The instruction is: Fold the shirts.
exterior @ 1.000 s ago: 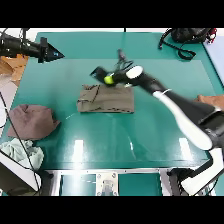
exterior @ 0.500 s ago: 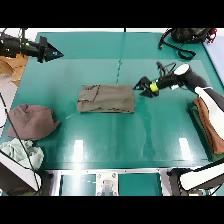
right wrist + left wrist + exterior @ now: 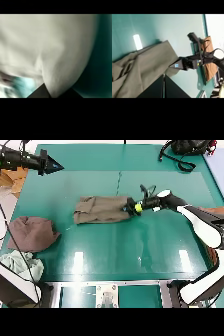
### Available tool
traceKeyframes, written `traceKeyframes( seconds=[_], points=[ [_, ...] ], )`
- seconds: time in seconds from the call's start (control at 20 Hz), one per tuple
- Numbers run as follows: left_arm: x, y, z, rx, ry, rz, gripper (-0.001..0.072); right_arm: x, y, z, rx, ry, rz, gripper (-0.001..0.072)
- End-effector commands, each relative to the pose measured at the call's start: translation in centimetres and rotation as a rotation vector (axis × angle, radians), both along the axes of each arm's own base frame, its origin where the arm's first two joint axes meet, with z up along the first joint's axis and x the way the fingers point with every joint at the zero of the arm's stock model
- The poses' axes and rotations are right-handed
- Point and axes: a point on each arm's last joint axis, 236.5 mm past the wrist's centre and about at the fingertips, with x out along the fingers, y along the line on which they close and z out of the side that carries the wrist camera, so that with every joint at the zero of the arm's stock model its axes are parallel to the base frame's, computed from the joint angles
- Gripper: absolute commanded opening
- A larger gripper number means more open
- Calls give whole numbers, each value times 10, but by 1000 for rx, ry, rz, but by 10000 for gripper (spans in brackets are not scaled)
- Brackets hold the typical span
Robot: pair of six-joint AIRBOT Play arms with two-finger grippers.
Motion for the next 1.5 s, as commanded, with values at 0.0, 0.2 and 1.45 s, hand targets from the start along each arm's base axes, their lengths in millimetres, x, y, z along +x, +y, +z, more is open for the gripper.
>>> traceKeyframes(
  seconds=[0.0, 0.2, 1.45],
  points=[
    [-1, 0, -2, -4, 7, -3, 30, 34, 19, 101, 147, -195, 22, 16],
    [-8, -2, -3, -4, 23, -27, 30, 76, -51, 253, 194, -444, -132, 16],
    [-23, -5, -5, -2, 57, -84, 31, -59, -536, 229, -428, -191, -861, 15]
  ],
)
